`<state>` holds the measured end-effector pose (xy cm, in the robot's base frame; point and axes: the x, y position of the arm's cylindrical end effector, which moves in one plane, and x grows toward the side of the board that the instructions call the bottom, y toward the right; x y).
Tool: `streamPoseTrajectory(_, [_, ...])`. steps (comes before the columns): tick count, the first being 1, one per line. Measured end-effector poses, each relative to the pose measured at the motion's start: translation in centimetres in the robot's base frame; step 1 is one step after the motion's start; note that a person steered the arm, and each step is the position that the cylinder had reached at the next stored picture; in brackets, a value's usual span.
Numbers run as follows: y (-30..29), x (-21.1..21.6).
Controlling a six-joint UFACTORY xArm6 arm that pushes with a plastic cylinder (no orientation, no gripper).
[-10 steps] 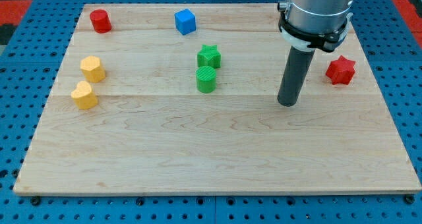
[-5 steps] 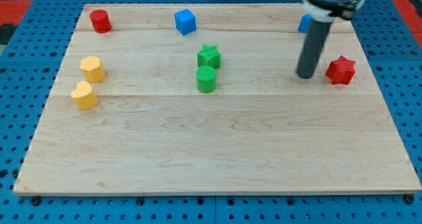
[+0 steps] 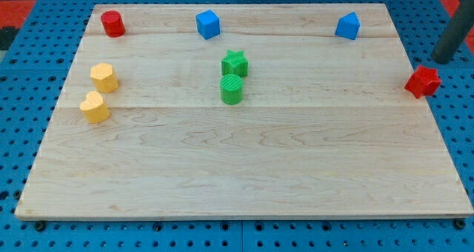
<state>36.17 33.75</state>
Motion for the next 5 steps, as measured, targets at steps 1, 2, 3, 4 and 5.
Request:
streamPoseTrajectory(1, [-7.0, 4.7])
streamPoseTrajectory(2, [-15.9, 6.1])
streamPoseTrajectory(3, [-17.1, 5.0])
streamPoseTrajectory(4, [-11.6, 1.1])
streamPoseTrajectory(5, [-5.8, 6.1])
